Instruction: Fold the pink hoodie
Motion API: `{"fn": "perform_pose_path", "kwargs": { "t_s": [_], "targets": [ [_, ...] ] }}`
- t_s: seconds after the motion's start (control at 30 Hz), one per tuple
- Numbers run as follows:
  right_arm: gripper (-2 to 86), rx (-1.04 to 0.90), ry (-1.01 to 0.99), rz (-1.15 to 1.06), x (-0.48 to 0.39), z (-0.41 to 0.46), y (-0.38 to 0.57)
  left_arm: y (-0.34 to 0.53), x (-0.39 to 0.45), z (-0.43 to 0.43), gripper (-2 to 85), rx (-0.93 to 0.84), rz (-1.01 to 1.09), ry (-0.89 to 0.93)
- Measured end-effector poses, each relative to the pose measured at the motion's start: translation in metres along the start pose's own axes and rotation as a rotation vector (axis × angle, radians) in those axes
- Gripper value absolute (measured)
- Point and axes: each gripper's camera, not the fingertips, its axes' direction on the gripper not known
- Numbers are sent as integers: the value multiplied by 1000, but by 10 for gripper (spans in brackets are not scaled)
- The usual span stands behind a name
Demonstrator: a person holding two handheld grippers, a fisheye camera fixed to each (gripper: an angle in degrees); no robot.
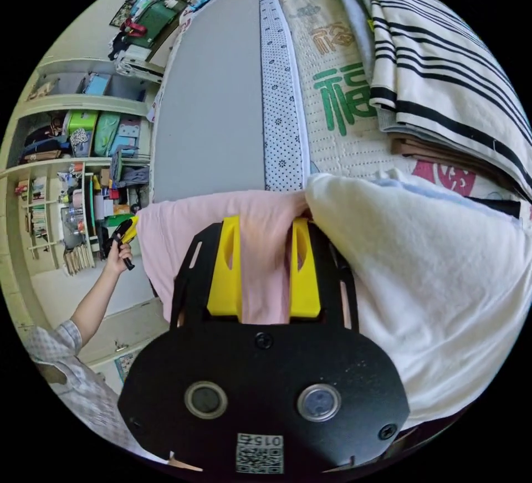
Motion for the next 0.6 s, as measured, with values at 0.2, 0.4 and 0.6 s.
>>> {"fn": "perform_pose_path", "kwargs": {
  "t_s": [0.2,0.4,0.6],
  "targets": [
    [45,49,-11,92,8,-38,5,-17,2,-2,10,-13,49,-23],
    [36,134,42,-54,-38,-98,-27,-36,-2,-29,0,112,50,-5],
    [49,64,166,-85,-71,-107,-92,-53,-12,-12,14,123,80,-34]
  ]
}}
